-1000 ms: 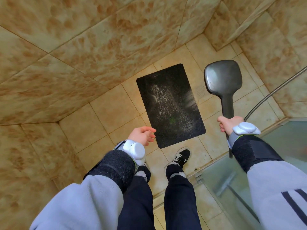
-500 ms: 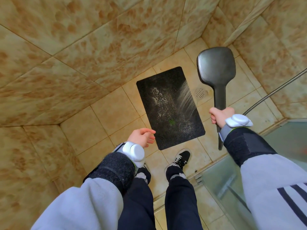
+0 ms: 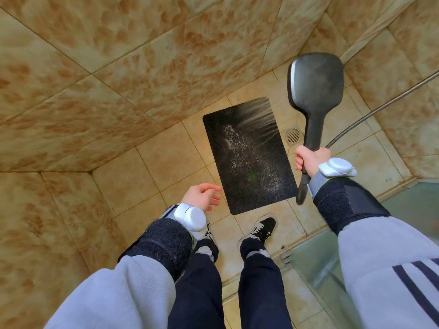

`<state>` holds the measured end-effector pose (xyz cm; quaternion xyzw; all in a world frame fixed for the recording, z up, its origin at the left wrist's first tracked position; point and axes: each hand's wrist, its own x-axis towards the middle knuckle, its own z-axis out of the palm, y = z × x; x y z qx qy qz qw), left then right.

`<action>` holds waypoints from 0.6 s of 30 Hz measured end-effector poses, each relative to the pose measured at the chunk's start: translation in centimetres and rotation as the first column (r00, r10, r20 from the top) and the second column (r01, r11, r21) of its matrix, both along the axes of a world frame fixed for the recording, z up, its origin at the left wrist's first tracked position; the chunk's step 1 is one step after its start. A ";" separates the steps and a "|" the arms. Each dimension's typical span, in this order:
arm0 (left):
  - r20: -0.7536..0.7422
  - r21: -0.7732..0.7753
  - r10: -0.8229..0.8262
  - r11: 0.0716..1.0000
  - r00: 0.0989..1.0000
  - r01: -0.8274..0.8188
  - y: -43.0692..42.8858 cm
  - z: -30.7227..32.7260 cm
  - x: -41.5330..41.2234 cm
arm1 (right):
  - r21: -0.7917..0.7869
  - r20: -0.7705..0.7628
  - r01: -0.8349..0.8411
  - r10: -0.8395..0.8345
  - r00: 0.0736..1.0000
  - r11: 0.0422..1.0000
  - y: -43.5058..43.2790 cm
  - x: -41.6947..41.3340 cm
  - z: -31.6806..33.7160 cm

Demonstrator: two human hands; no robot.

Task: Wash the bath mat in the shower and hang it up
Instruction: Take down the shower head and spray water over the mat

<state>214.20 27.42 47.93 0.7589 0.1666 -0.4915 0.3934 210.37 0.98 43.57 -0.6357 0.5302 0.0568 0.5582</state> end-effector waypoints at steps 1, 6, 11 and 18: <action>-0.002 0.000 -0.002 1.000 1.000 0.002 0.1 -0.1 0.0 | 0.006 -0.015 0.002 -0.001 1.000 1.000 0.2 -0.3 -0.3; -0.016 0.000 0.006 1.000 1.000 -0.006 0.9 -0.4 0.2 | 0.029 -0.114 -0.009 0.012 0.993 1.000 1.5 -1.0 -2.0; -0.010 -0.001 0.014 1.000 1.000 -0.014 1.7 -0.3 0.9 | 0.058 -0.096 -0.021 0.027 0.995 0.998 2.3 0.3 -2.1; 0.003 -0.003 0.048 0.999 0.999 -0.048 2.4 -0.1 1.4 | 0.062 -0.109 -0.005 0.012 0.994 0.998 2.7 2.0 -1.9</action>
